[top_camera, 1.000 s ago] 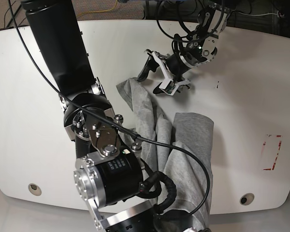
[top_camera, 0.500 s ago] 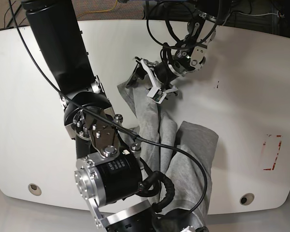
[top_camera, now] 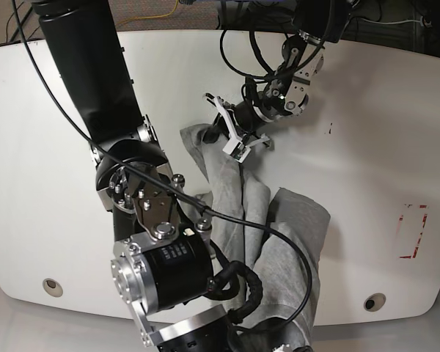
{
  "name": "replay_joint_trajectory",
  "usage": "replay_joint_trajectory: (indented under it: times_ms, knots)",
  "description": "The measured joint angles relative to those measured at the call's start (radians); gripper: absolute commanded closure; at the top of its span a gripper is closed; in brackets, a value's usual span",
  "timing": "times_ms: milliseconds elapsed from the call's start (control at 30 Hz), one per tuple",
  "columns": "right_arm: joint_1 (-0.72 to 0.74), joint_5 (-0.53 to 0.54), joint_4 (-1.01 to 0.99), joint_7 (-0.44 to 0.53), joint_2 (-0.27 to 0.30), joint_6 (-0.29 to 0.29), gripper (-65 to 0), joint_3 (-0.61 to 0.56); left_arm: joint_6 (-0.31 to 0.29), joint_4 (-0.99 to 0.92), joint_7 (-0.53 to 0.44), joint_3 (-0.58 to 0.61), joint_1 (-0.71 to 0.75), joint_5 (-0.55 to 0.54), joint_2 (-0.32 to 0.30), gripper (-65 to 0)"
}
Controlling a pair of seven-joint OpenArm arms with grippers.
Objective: Layout the t-shirt on the table in an organized manner, then fold the t-shirt properly
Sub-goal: 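Grasp the hanging t-shirt edge with the left gripper, then pull the grippers apart to stretch the t-shirt between them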
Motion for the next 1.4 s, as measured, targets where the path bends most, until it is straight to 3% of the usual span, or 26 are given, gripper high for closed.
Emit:
replay_joint_trajectory:
  times_ms: [233, 433, 733, 1100, 1400]
  knots:
    - [-0.01, 0.001, 0.0, 0.004, 0.009, 0.001, -0.2, 0.007, -0.001, 0.035, -0.002, -0.035, 0.034, 0.0, -0.01, 0.0]
    - [-0.028, 0.0, -0.012, -0.001, 0.028, 0.003, -0.2, 0.051, 0.0, 0.138, 0.024, -0.108, 0.08, 0.0, -0.055, 0.0]
    - [-0.043, 0.001, -0.092, 0.0, 0.065, 0.002, -0.2, 0.161, -0.004, 0.492, 0.268, -0.266, 0.119, -0.001, -0.124, 0.0]
    - [-0.074, -0.006, -0.229, -0.009, 0.11, -0.008, -0.2, 0.312, -0.011, 0.679, 0.372, -0.459, 0.091, -0.011, -0.206, 0.0]
    - [-0.076, 0.001, -0.37, -0.01, 0.162, -0.003, -0.2, 0.426, -0.014, 0.685, 0.379, -0.647, 0.056, -0.155, -0.301, 0.0]
